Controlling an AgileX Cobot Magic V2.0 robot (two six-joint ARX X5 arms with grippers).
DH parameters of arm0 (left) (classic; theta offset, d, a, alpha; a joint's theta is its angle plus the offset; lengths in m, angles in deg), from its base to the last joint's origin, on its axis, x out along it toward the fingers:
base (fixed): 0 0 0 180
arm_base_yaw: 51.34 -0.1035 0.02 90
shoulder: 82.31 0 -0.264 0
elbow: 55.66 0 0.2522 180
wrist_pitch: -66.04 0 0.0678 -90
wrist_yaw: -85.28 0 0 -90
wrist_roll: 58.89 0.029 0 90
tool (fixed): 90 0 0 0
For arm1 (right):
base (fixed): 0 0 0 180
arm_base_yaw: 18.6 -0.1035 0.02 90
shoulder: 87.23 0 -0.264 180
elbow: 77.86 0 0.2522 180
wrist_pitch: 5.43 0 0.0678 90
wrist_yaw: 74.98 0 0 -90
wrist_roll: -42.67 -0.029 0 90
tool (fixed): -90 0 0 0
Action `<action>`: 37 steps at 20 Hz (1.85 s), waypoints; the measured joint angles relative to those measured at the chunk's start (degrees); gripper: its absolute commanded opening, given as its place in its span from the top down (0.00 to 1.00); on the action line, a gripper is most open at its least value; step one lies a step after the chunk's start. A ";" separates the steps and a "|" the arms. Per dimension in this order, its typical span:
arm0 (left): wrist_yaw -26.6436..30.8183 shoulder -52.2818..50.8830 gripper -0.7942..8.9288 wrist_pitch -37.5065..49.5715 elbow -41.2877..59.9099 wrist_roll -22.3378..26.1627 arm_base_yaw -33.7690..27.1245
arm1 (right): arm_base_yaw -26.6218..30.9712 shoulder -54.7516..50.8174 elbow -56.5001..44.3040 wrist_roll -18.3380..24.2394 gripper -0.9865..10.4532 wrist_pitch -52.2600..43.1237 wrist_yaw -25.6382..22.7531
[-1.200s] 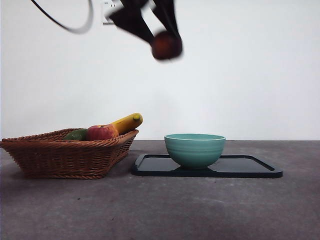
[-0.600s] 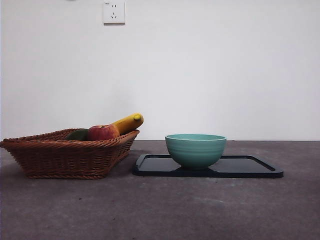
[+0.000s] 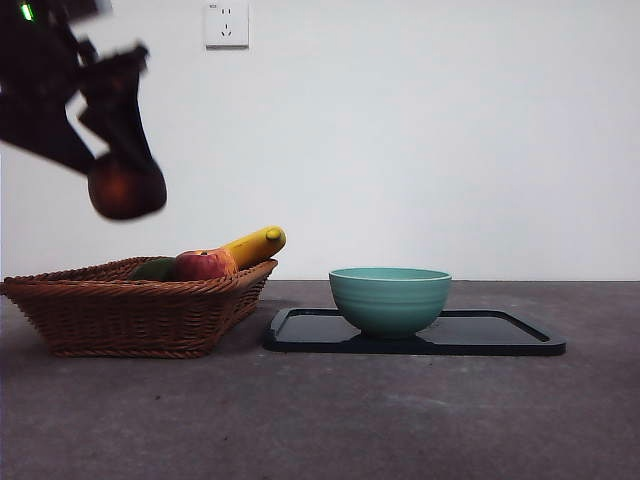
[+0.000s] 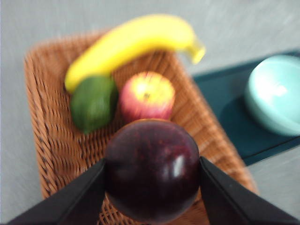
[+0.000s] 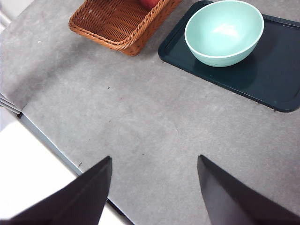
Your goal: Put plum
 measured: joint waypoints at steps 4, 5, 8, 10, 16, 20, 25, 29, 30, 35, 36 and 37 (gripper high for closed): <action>0.00 8.33 0.70 4.20 0.00 1.01 -0.09 | 0.00 0.00 0.00 -0.02 0.66 0.00 0.00; 0.02 10.12 0.70 4.74 0.00 1.14 -0.09 | 0.00 0.00 0.00 0.00 0.66 0.00 0.00; 0.02 14.12 0.70 6.29 0.00 1.16 -0.13 | 0.00 0.00 0.00 0.00 0.66 0.00 0.00; 0.02 16.09 0.70 6.36 0.00 1.42 -0.31 | 0.00 0.00 0.00 -0.02 0.66 0.00 0.00; -0.07 17.00 0.66 6.64 0.00 2.01 -0.52 | 0.00 0.00 0.00 -0.02 0.66 -0.02 0.00; -0.04 17.00 0.46 6.51 0.00 1.99 -0.52 | 0.00 0.00 0.00 -0.02 0.66 -0.04 -0.02; -0.04 14.43 0.46 6.16 0.00 1.99 -0.52 | 0.00 0.00 0.00 0.00 0.66 -0.09 0.00; -0.04 8.26 0.47 5.46 0.00 1.22 -0.52 | 0.00 0.00 0.00 0.00 0.66 -0.11 0.00; -0.42 6.36 0.47 4.81 0.00 0.55 -0.50 | 0.00 0.00 0.00 0.00 0.66 -0.11 0.00; -11.50 -4.92 0.47 -0.24 0.00 -2.80 0.50 | 0.00 0.00 0.00 0.02 0.66 -0.46 0.00; -13.84 -7.08 0.47 -1.44 0.00 -3.37 0.83 | 0.00 0.00 0.00 0.02 0.66 -0.90 -0.02; -15.45 -8.96 0.47 -2.67 0.00 -3.63 1.16 | 0.00 0.00 0.00 0.02 0.66 -1.44 0.00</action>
